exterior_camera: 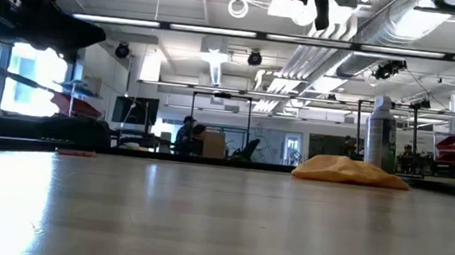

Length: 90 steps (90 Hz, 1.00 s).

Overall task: Apply microfiber cloth
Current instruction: Prepare the microfiber towel

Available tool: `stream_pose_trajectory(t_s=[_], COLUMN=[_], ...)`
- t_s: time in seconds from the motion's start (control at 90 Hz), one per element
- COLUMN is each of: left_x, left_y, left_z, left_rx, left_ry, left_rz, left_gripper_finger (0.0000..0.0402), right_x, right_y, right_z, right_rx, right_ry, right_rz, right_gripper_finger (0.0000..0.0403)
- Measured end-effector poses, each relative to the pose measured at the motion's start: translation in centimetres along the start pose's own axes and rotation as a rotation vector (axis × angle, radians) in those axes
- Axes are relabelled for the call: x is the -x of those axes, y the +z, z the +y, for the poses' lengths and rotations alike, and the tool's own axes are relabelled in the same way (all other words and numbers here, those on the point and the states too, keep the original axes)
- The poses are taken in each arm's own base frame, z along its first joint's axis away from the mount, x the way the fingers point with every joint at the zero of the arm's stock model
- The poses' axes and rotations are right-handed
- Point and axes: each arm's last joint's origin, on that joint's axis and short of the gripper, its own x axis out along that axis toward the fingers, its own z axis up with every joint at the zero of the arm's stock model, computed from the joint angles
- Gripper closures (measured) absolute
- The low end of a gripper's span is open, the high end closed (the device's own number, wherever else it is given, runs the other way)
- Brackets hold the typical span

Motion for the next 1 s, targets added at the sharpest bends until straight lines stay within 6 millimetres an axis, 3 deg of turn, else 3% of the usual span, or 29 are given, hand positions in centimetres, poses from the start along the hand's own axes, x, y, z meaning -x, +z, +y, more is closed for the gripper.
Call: stream_pose_trajectory(t_s=[1.0], left_x=[0.00], left_y=[0.00], left_z=[0.00], left_rx=[0.000], left_ry=[0.000], left_rz=[0.000], left_gripper_finger=[0.0364], right_x=[-0.01], right_y=[-0.14], right_z=[-0.10], right_rx=[0.005], right_ry=[-0.007], right_rz=[0.011], right_gripper_finger=[0.0403])
